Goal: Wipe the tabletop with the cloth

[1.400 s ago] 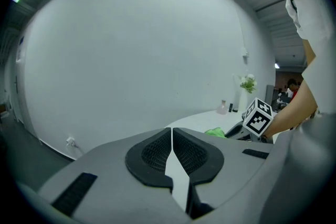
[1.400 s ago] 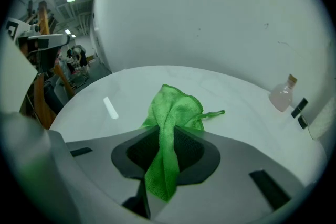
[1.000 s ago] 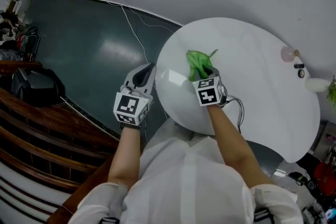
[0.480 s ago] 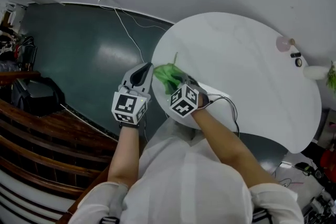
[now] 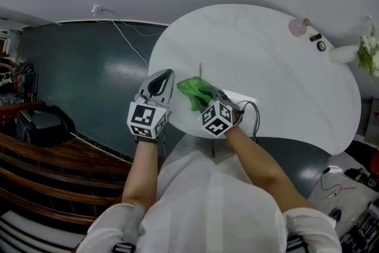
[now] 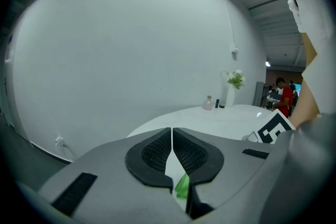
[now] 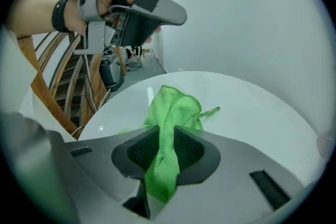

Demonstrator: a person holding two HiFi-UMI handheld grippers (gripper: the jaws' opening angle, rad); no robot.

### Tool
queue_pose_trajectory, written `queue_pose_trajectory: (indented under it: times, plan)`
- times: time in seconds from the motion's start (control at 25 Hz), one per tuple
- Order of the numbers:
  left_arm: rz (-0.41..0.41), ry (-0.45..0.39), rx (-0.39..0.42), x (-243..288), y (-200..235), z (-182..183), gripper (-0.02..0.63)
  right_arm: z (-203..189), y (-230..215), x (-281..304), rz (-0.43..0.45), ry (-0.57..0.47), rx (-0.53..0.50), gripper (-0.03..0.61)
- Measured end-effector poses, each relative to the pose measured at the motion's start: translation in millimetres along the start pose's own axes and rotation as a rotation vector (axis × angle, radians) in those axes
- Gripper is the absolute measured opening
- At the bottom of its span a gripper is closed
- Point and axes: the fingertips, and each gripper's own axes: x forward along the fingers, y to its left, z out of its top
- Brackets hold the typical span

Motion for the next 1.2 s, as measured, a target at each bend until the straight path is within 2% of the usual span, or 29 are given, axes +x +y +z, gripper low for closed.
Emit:
queue_pose_trajectory:
  times: [0.48,0.68,0.96,1.2]
  plan:
    - [-0.128,0.008,0.045,35.7,-114.4,17.6,0.025,-157.0,-127.2,-137.9,-0.350,0.038,0.440,0.080]
    - [-0.137,0.002,0.054,38.1,-152.4,22.1,0.025,-236.7,-156.9,-208.4,-0.485,0.057,0.559,0.080]
    - [-0.101,-0.005,0.047,22.8,-192.0,13.3,0.025,-323.3,-151.8,-282.8,-0.607,0.087,0.675,0.080]
    - [-0.040,0.007,0.026,-8.1,-207.7,-2.8,0.025,-341.3,-122.8,-300.4,-0.615,0.087,0.711,0.080]
